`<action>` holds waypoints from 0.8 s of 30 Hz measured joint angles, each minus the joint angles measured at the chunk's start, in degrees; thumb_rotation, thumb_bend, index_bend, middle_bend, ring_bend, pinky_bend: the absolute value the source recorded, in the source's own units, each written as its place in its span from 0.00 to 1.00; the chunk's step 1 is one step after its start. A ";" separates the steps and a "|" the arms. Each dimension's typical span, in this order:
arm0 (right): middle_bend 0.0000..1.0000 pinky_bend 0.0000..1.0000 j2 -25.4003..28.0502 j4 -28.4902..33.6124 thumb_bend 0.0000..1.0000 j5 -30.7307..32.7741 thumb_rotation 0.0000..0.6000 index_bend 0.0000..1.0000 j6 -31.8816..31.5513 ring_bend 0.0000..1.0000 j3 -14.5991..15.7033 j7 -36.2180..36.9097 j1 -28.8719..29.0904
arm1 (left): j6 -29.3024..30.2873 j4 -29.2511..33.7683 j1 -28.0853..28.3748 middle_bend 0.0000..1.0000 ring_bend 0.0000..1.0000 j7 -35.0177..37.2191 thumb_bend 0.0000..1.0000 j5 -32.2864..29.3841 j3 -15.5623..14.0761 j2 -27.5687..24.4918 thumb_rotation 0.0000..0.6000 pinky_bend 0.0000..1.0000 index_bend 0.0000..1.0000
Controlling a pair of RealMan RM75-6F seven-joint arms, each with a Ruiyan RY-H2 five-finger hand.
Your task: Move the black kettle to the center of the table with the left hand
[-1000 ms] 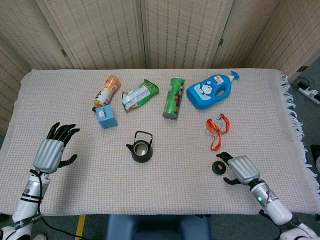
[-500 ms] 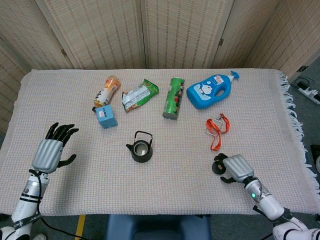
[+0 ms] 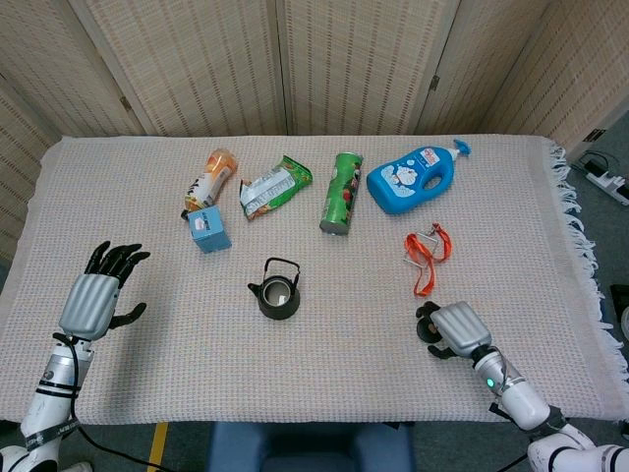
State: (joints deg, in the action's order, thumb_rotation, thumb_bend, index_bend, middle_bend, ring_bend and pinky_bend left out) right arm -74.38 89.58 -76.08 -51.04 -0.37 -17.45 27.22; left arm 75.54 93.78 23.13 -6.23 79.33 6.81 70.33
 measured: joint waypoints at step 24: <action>0.35 0.62 -4.10 -0.46 0.31 2.85 1.00 0.34 -5.64 0.77 0.88 -8.46 -1.63 | -0.21 -3.28 -1.14 0.10 0.08 3.82 0.21 0.97 -0.07 0.78 1.00 0.00 0.17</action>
State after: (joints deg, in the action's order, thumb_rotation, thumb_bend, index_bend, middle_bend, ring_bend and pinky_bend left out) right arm -78.48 89.12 -73.23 -56.68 0.51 -25.91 25.59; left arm 75.33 90.50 21.99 -2.41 80.30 6.74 71.12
